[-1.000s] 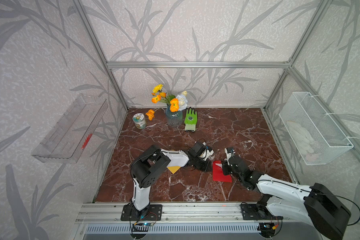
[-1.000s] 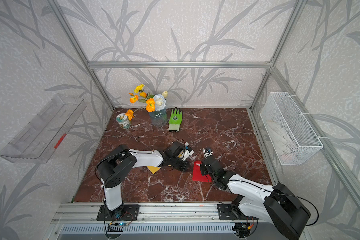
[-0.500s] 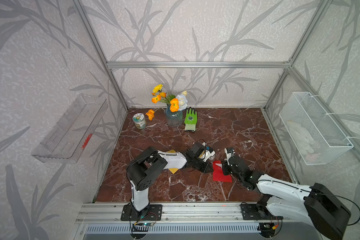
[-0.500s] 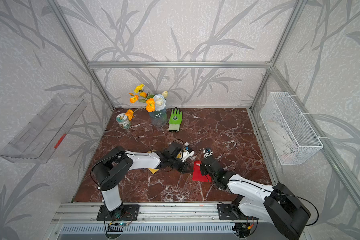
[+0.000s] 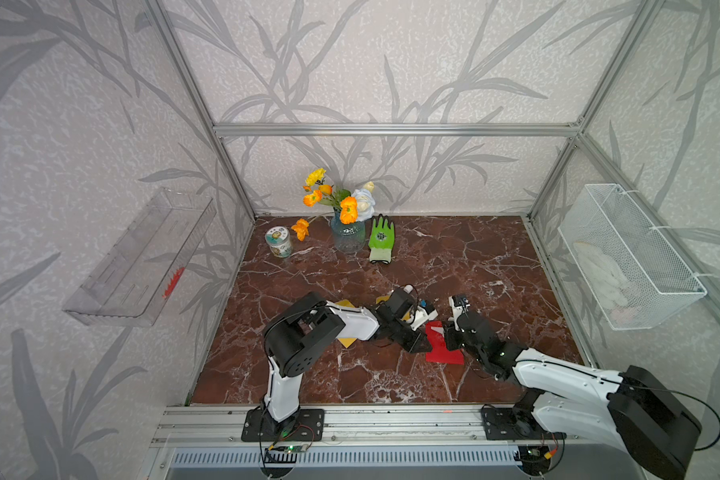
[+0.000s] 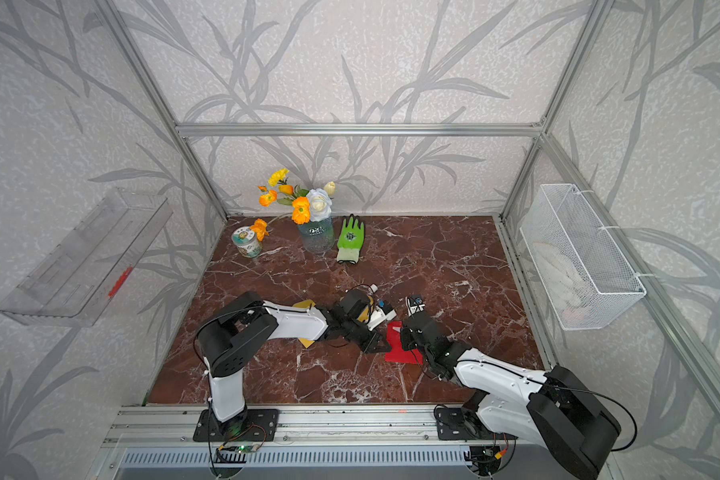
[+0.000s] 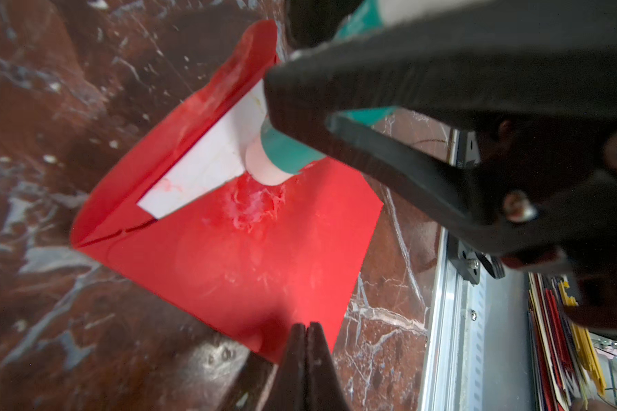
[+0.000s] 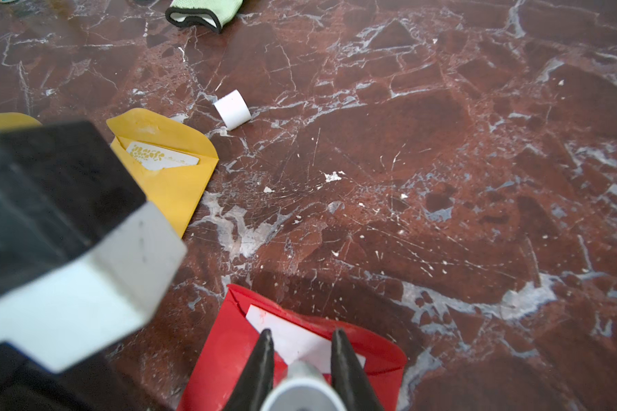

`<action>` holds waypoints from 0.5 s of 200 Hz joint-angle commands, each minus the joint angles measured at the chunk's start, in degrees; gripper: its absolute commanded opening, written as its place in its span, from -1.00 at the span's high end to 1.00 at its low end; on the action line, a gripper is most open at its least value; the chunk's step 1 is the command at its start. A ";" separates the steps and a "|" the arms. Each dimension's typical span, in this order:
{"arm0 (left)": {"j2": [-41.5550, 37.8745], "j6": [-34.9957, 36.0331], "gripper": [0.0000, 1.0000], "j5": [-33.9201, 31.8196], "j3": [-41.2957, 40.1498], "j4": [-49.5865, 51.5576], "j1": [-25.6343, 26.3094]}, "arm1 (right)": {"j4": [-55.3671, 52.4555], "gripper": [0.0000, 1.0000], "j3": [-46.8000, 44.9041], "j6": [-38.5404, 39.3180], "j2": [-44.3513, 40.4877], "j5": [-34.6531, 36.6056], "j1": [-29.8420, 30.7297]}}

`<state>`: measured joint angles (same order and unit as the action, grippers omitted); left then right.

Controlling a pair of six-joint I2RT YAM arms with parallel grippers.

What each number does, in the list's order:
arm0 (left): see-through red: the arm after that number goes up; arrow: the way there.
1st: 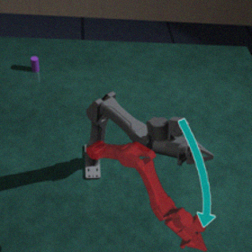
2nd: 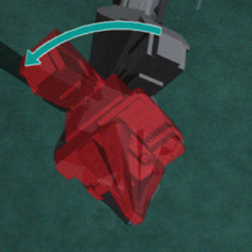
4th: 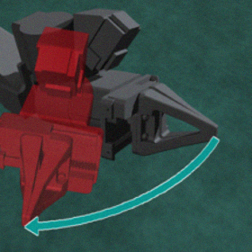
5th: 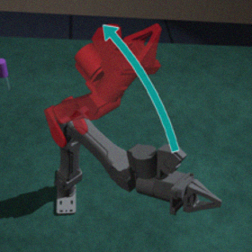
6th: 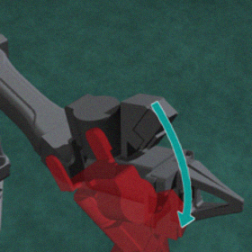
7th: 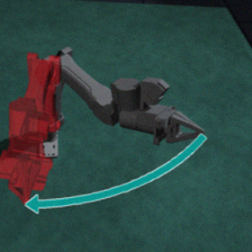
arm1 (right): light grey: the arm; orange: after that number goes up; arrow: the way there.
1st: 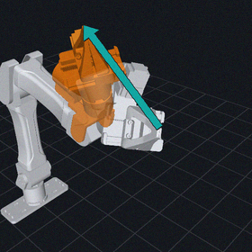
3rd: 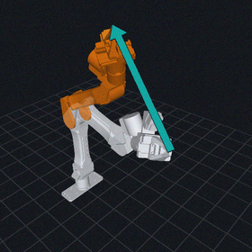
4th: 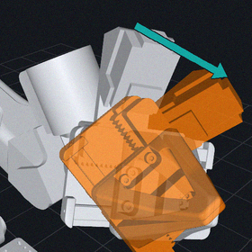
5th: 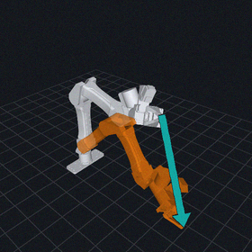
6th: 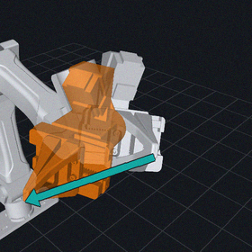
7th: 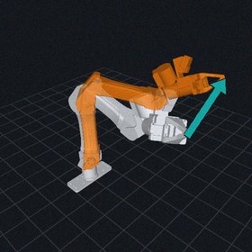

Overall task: Seal the envelope with a glue stick
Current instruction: Apply the envelope at the center of the board.

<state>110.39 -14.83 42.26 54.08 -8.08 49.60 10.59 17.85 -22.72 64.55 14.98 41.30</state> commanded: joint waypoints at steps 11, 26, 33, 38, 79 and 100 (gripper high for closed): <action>1.50 2.75 1.00 -5.12 2.49 6.15 0.71 | -2.26 1.00 -0.51 -0.83 -0.47 -1.20 0.40; 1.60 3.40 1.00 -7.08 2.67 7.89 0.76 | -2.11 1.00 -0.82 -0.88 -0.98 -1.40 0.44; 1.71 3.78 1.00 -7.74 2.82 8.64 0.84 | -1.89 1.00 -1.05 -0.75 -1.26 -1.61 0.37; 1.79 3.89 1.00 -8.17 2.89 9.21 0.84 | -1.75 1.00 -1.25 -0.66 -1.50 -1.85 0.45; 2.29 3.95 1.00 -9.15 2.79 11.07 1.02 | 2.37 1.00 -3.05 1.38 -2.82 -6.35 0.39; 2.46 3.63 1.00 -8.98 2.80 10.80 1.02 | 3.65 1.00 -3.08 1.60 -1.45 -6.98 0.36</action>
<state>110.72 -12.34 37.58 57.28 -2.15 50.52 12.43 15.77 -21.98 62.22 11.38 41.30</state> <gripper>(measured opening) 0.048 0.260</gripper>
